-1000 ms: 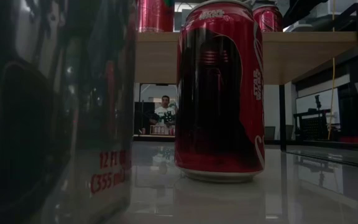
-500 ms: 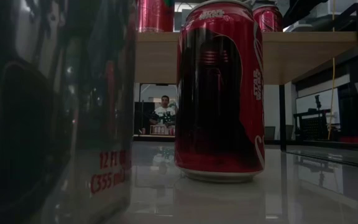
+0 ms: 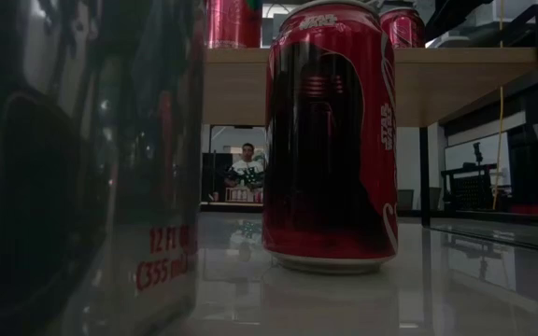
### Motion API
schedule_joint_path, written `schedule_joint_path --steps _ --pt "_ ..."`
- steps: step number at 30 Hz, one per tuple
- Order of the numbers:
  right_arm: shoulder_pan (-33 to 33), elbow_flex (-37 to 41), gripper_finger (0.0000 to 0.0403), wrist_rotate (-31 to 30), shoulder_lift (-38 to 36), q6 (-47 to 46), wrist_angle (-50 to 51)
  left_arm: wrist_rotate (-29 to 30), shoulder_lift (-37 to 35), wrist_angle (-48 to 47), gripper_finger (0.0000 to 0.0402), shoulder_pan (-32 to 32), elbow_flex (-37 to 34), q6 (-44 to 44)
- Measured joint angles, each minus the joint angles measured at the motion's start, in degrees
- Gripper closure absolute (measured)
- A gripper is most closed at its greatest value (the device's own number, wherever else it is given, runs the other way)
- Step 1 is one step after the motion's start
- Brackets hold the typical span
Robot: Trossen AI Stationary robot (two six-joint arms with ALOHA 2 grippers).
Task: Place canned beverage on shelf
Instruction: Put the red soda can on the shelf
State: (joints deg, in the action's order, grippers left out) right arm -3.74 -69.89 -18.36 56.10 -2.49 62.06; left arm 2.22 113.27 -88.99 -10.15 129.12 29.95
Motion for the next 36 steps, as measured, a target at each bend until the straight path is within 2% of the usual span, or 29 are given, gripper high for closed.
schedule_joint_path --steps 15,24,29,36 --pt "0.0 0.0 0.0015 0.0 0.0 0.0 0.0 2.9 0.0 0.0 0.0032 0.0 0.0 4.5" --pt "0.0 0.0 0.0015 0.0 0.0 0.0 0.0 3.0 0.0 -0.1 0.0092 0.0 0.0 4.4" --pt "0.0 0.0 0.0015 0.0 0.0 0.0 0.0 3.0 0.0 0.0 0.0122 0.1 0.0 0.1" --pt "0.0 0.0 0.0015 0.0 0.0 0.0 0.0 2.8 0.0 -0.8 0.0122 2.6 0.0 -6.7"
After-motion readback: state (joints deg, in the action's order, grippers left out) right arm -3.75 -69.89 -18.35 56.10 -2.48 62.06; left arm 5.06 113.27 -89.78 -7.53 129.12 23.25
